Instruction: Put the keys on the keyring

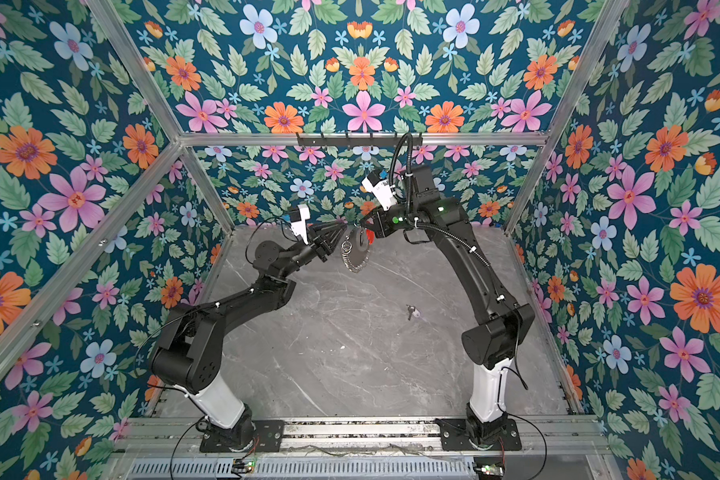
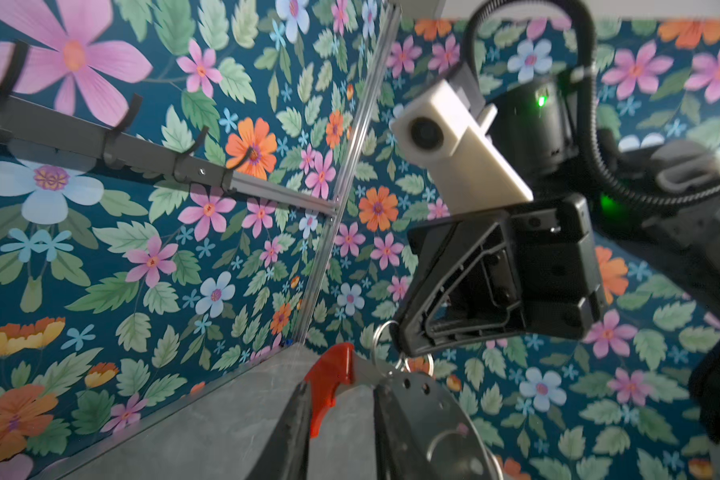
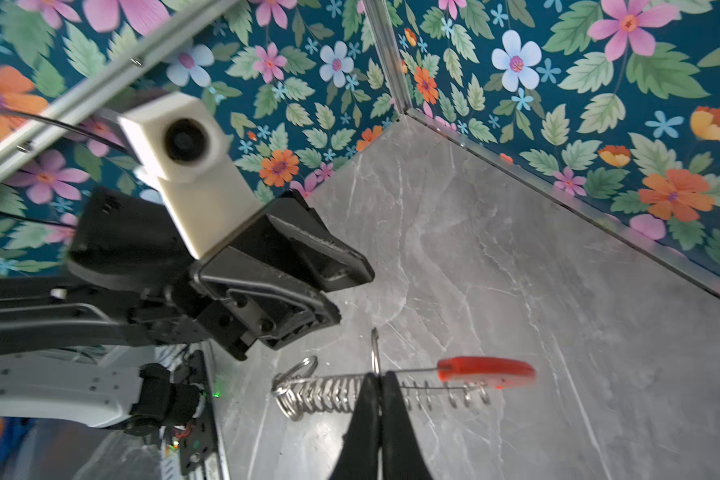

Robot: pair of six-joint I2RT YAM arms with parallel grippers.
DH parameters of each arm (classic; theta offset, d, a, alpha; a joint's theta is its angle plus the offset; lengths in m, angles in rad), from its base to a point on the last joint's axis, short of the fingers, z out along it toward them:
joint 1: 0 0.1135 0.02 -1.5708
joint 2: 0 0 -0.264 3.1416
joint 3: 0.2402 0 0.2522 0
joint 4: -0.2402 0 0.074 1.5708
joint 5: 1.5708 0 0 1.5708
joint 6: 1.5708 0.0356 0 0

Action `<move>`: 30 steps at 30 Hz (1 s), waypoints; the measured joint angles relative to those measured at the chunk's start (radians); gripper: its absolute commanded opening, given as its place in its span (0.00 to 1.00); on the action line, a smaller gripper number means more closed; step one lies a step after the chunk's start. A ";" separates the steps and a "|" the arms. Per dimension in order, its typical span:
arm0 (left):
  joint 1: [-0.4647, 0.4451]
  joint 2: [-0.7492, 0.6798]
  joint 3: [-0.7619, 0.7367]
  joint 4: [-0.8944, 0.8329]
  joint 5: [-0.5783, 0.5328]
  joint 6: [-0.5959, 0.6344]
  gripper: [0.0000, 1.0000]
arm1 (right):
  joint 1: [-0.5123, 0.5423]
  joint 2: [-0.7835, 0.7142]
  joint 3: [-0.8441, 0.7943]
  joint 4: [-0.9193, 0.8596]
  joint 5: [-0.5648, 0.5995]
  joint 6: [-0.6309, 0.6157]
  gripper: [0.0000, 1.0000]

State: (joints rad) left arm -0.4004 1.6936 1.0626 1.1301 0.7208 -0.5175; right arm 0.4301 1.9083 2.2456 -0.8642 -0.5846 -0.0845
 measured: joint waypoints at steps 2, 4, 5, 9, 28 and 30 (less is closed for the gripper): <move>0.000 -0.008 0.041 -0.139 0.032 0.117 0.30 | 0.017 0.010 0.003 -0.031 0.068 -0.051 0.00; 0.000 -0.014 0.070 -0.258 0.052 0.222 0.31 | 0.038 0.026 0.005 -0.053 0.142 -0.103 0.00; 0.001 -0.016 0.080 -0.316 0.062 0.277 0.32 | 0.047 0.035 0.005 -0.062 0.175 -0.125 0.00; 0.008 -0.029 0.083 -0.442 0.096 0.419 0.32 | 0.073 0.068 0.004 -0.088 0.257 -0.184 0.00; 0.040 0.043 0.194 -0.542 0.270 0.477 0.25 | 0.085 0.063 -0.028 -0.054 0.235 -0.232 0.00; 0.040 0.050 0.201 -0.547 0.283 0.469 0.25 | 0.089 0.061 -0.029 -0.052 0.232 -0.232 0.00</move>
State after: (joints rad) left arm -0.3607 1.7439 1.2633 0.5835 1.0035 -0.0486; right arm 0.5186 1.9697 2.2166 -0.9165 -0.3527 -0.3168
